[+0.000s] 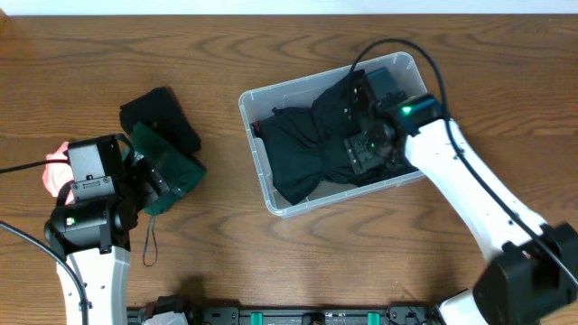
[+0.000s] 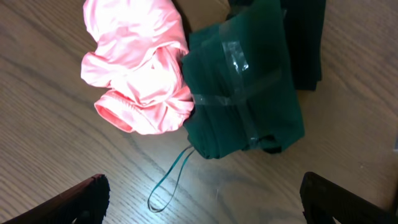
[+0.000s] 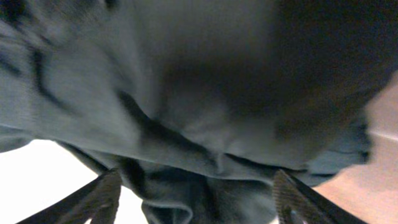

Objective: Pack container
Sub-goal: 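Place the black garment into the bin and push the bin left, then grasp the pink garment with the left gripper and lift it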

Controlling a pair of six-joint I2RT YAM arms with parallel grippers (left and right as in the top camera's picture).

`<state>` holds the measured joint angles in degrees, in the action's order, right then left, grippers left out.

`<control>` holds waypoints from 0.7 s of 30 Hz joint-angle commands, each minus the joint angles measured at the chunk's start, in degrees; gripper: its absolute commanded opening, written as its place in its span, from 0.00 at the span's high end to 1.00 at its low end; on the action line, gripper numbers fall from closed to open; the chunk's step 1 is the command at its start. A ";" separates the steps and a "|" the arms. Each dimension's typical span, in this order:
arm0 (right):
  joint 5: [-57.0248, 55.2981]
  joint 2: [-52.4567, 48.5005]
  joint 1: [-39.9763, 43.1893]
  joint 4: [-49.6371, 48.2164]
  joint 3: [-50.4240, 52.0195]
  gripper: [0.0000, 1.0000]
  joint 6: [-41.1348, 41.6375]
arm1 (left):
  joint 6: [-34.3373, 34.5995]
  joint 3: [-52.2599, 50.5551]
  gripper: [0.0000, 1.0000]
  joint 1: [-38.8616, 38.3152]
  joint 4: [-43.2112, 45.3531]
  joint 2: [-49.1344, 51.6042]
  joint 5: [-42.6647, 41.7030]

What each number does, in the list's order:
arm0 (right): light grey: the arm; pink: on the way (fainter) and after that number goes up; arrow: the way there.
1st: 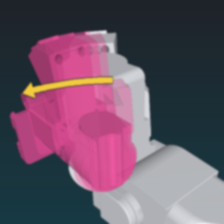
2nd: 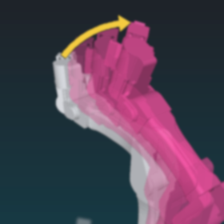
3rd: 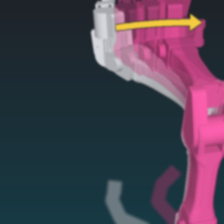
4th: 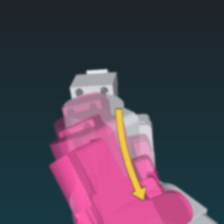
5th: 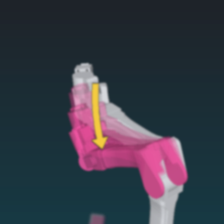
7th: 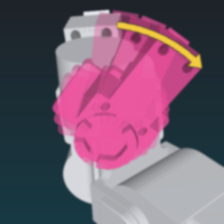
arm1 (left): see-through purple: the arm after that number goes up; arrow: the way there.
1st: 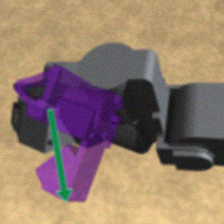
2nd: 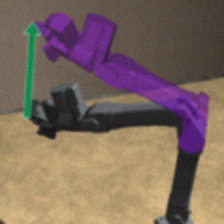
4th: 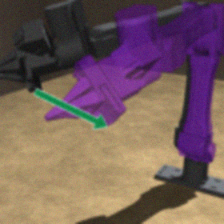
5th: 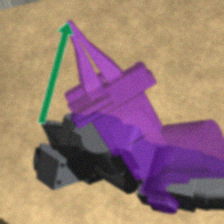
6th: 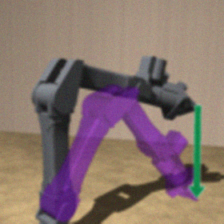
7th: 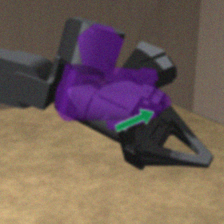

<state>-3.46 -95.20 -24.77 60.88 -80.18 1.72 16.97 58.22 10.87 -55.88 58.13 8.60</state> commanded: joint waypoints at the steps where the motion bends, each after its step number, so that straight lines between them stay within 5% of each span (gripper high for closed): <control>1: -1.07 5.33 -0.11 0.39 -2.43 0.21 -2.01 | 0.92 1.11 0.02 0.31 0.20 0.22 0.92; 12: -5.64 10.43 10.23 0.44 -2.36 0.19 4.68 | 0.92 1.16 0.02 14.93 1.66 10.38 -6.67; 21: -4.44 10.43 14.10 3.26 -2.05 0.20 3.76 | 1.38 2.99 0.02 33.22 14.80 24.00 -19.04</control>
<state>-7.68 -85.21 -11.09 63.92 -81.71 5.23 17.93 59.35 40.58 -42.61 78.41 -3.42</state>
